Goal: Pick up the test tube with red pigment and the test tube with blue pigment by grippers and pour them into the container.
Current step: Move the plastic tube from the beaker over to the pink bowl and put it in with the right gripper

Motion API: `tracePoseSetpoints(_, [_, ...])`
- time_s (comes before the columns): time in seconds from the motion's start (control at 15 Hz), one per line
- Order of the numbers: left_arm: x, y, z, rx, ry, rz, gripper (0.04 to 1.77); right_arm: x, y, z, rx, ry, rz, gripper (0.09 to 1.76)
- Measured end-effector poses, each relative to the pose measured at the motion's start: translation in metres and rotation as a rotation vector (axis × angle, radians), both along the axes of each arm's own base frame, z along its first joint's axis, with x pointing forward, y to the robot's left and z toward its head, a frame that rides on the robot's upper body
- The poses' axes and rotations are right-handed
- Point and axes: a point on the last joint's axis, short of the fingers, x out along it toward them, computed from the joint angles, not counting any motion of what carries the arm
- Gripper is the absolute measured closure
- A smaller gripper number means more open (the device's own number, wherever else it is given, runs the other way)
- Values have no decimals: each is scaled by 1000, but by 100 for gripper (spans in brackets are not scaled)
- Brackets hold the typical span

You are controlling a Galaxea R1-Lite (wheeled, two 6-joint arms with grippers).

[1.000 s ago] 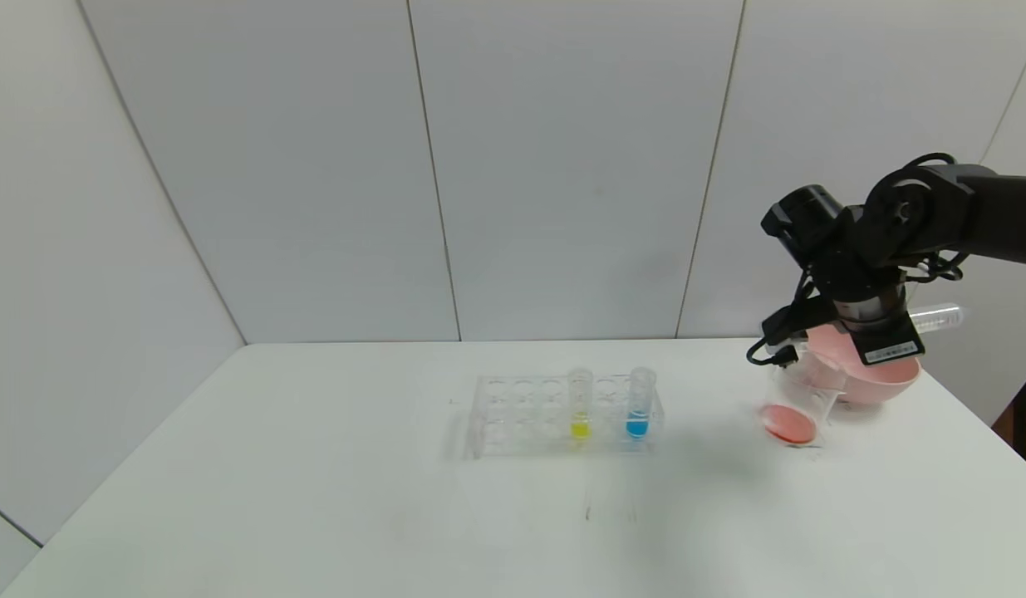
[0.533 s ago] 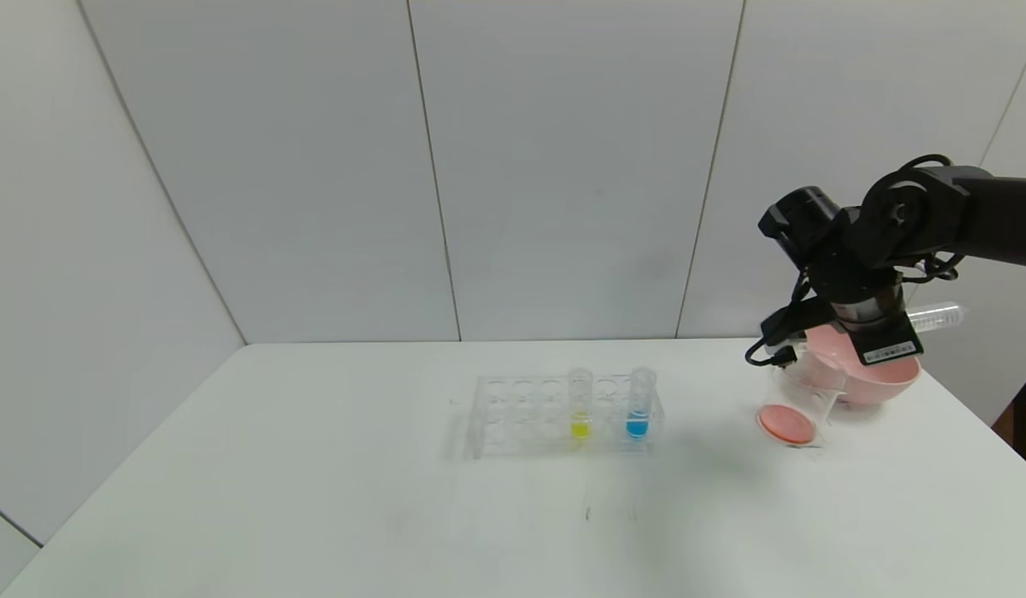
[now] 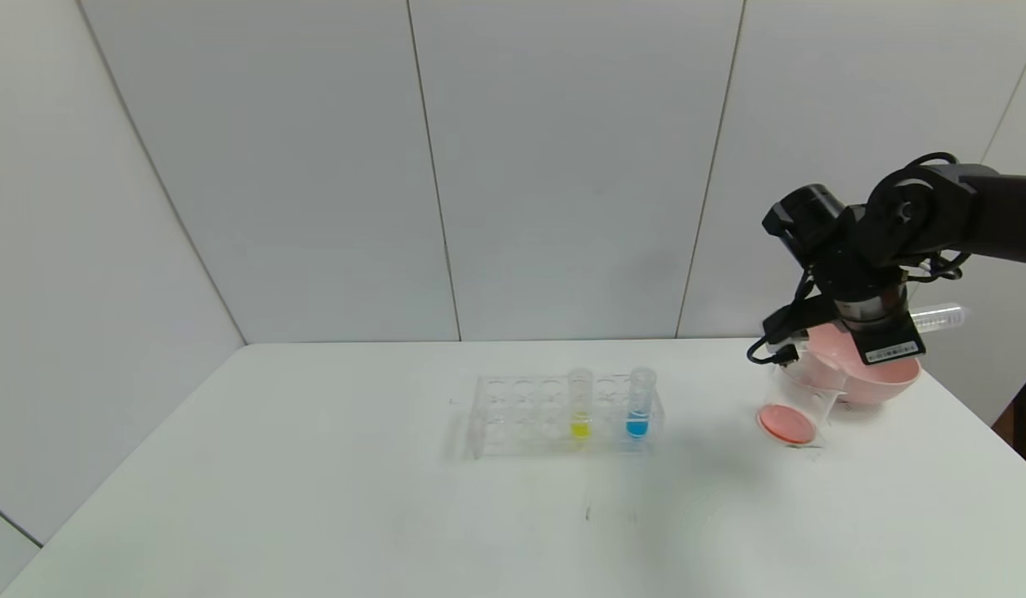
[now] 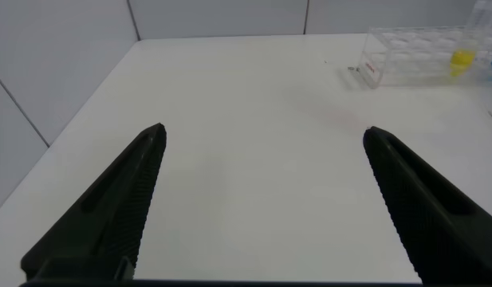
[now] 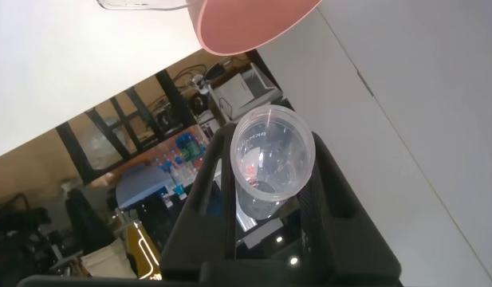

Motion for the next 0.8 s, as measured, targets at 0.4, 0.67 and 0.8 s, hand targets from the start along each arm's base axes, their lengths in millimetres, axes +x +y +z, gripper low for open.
tracePoseSetpoints(0.4, [0, 0, 0, 0, 0, 0, 5, -18, -33, 34, 319, -53, 54, 133])
tracePoseSetpoints(0.67, [0, 0, 0, 0, 0, 0, 5, -42, -75, 62, 702, -172, 9, 133])
tracePoseSetpoints(0.8, [0, 0, 0, 0, 0, 0, 5, -54, -94, 74, 906, -245, -40, 133])
